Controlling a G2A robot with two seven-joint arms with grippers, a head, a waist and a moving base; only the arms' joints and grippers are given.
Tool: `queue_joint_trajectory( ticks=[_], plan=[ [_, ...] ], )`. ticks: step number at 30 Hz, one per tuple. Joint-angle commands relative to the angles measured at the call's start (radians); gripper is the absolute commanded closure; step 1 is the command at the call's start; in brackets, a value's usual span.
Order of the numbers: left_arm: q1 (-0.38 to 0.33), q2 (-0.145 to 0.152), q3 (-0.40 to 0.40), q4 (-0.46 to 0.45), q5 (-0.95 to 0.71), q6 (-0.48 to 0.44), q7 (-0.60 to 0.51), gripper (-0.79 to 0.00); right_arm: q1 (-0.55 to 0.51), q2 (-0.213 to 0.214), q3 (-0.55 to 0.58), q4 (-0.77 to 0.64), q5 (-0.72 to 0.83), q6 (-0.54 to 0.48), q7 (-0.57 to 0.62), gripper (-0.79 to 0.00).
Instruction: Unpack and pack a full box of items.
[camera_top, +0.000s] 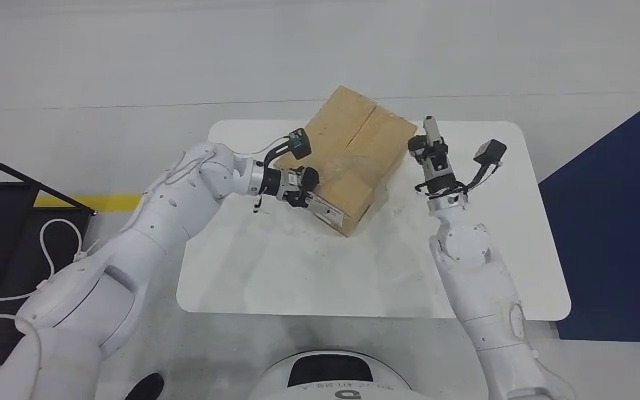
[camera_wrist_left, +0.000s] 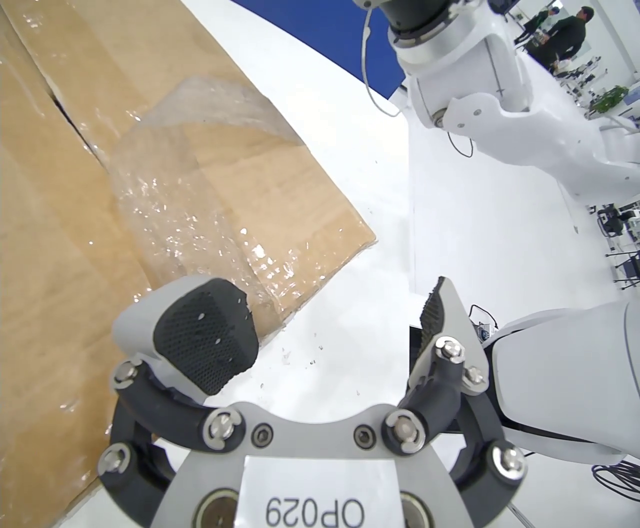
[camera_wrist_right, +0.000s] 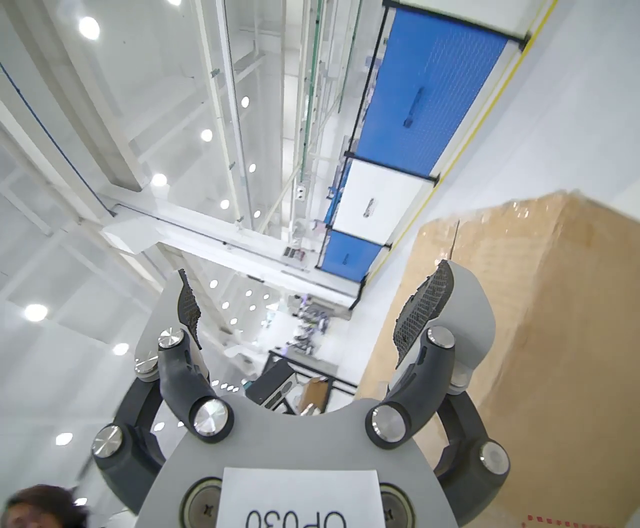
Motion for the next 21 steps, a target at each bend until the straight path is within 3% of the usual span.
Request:
queue_joint_trajectory(
  ticks=[1, 3, 4, 10, 16, 21],
  plan=[
    [0.0, 0.0, 0.0, 0.0, 0.0, 0.0, 0.0, -0.785, -0.043, -0.005, -0.045, -0.093, -0.401, 0.143, -0.173, -0.785],
    [0.0, 0.0, 0.0, 0.0, 0.0, 0.0, 0.0, -0.785, -0.063, -0.012, -0.093, -0.129, -0.59, 0.306, -0.278, -0.785],
    [0.0, 0.0, 0.0, 0.0, 0.0, 0.0, 0.0, -0.785, -0.064, -0.016, -0.107, -0.132, -0.612, 0.349, -0.301, -0.785],
    [0.0, 0.0, 0.0, 0.0, 0.0, 0.0, 0.0, -0.785, -0.062, -0.014, -0.108, -0.123, -0.648, 0.355, -0.292, -0.785],
    [0.0, 0.0, 0.0, 0.0, 0.0, 0.0, 0.0, -0.785, -0.046, 0.002, -0.219, -0.111, -1.231, 0.423, -0.208, -0.785],
    [0.0, 0.0, 0.0, 0.0, 0.0, 0.0, 0.0, -0.785, -0.087, 0.026, -0.227, -0.199, -1.498, 0.297, 0.004, -0.785]
  ],
)
